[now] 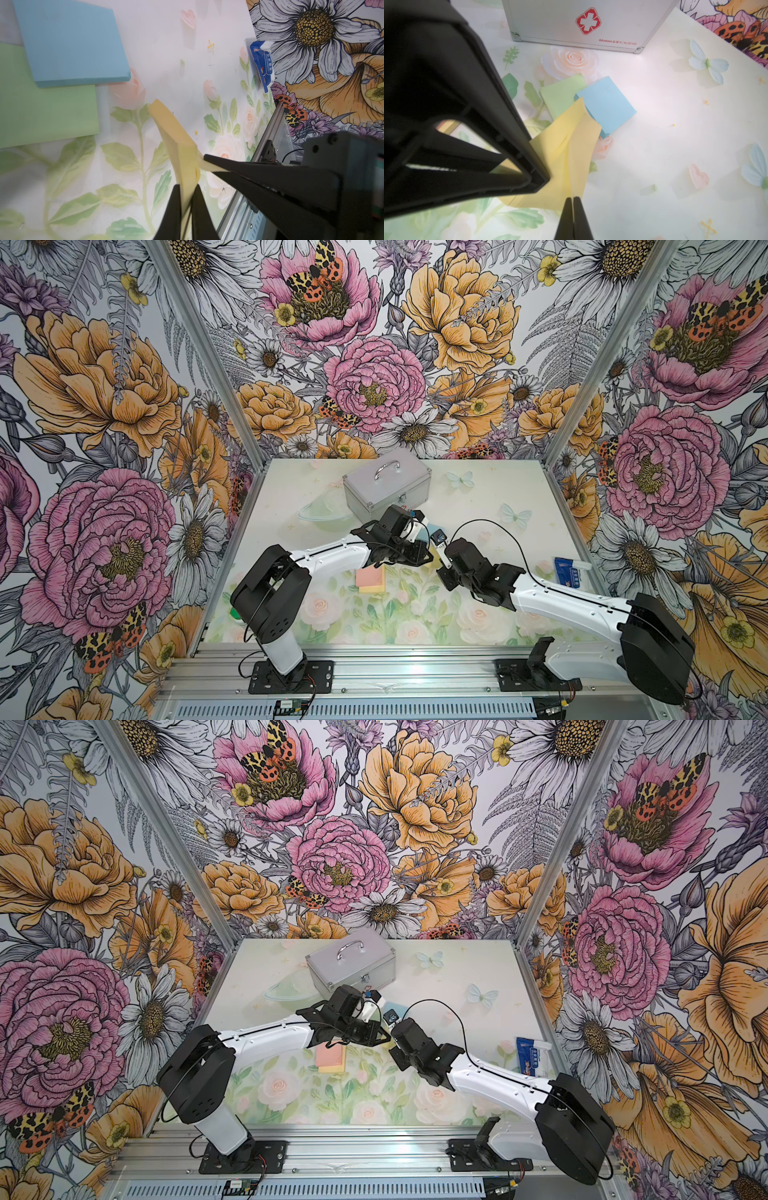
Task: Tear off pages from different memo pads
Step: Tear off the paper from the memo pad, then place the paper at the center of the board.
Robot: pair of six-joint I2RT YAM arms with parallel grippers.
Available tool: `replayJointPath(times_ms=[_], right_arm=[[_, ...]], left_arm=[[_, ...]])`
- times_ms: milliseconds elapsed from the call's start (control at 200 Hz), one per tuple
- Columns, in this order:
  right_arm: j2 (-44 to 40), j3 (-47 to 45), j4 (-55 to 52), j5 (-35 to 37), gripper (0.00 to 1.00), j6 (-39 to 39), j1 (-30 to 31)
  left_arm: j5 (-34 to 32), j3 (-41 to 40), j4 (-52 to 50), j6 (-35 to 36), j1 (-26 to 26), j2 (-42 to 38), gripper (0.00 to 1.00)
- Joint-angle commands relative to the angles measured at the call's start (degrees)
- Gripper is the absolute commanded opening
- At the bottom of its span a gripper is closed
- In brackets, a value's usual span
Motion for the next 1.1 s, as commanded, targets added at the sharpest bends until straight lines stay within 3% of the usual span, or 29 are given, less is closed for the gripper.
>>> replayJointPath(times_ms=[0,390,780,1005,1095], right_arm=[[-1.44,0.34,0.89,0.53,0.0,-0.27,0.23],[-3.97,2.29,-3.84,8.62,0.0,2.26,-2.85],[-8.48,3.04,-7.14,8.12,0.0,5.66,-10.16],[-8.92,12.86,-26.92,11.84,0.0,7.36,-10.82],[-8.05,16.96,-37.54,17.74,0.0,11.23,-8.89]], left_arm=[[1.76,-0.19,0.23,-0.39,-0.19,-0.81,0.0],[0.84,-1.6,-0.89,1.73,-0.66,-0.73,0.0],[-0.6,-2.12,-1.53,3.57,-1.42,-1.22,0.0],[-4.84,-4.4,-1.53,2.54,1.78,-4.63,0.0],[-8.63,-6.79,-1.28,2.21,3.51,-9.12,0.0]])
